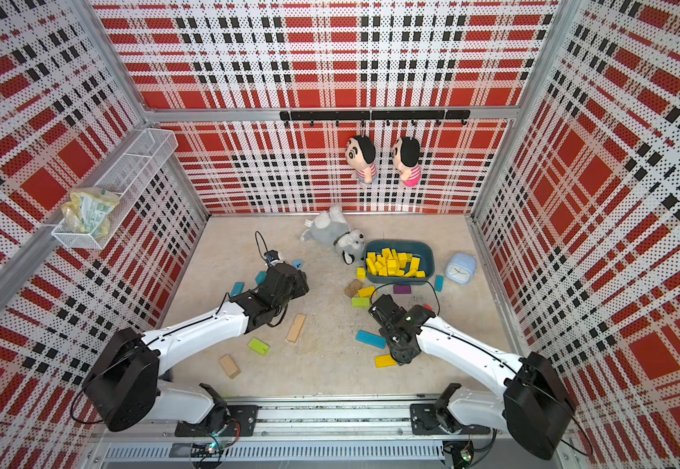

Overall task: Pick out the yellow building blocks
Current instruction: Pick up the building block from the center of the board.

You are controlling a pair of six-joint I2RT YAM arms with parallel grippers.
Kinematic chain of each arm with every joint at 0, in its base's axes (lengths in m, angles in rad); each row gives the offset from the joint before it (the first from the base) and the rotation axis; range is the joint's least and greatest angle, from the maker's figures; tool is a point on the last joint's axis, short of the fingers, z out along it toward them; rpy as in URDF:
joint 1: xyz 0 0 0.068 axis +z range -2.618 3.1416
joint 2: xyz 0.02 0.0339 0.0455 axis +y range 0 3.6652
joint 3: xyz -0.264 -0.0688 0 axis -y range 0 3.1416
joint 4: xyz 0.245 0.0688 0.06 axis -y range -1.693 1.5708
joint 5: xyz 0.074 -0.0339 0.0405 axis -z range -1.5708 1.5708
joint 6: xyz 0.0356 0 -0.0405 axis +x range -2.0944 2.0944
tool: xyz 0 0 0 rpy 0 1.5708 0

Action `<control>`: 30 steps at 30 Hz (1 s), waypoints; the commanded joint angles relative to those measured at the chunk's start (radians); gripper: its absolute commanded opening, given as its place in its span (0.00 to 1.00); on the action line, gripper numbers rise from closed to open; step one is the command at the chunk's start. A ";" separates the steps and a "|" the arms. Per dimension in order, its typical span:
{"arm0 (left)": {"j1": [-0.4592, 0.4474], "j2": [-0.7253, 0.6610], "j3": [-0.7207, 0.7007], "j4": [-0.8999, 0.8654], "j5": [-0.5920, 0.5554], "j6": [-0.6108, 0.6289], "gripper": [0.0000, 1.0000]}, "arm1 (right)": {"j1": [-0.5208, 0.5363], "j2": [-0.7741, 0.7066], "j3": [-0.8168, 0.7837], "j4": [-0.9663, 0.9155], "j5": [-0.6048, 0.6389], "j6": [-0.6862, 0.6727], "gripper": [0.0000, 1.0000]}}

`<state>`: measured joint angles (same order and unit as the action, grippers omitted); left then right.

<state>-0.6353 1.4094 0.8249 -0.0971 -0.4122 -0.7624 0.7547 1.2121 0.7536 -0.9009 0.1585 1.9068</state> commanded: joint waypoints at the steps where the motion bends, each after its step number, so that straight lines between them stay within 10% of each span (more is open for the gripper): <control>1: 0.006 -0.035 -0.013 -0.001 -0.019 -0.018 0.64 | 0.010 -0.019 -0.027 0.019 -0.026 0.107 0.66; 20: 0.020 -0.062 -0.047 -0.013 -0.042 -0.066 0.64 | 0.020 0.050 -0.164 0.234 -0.160 0.229 0.61; 30: 0.017 -0.054 -0.047 -0.016 -0.044 -0.081 0.63 | 0.020 0.107 -0.129 0.168 -0.153 0.242 0.36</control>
<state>-0.6205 1.3647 0.7811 -0.1024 -0.4423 -0.8349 0.7685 1.3018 0.6132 -0.7055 -0.0036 2.0869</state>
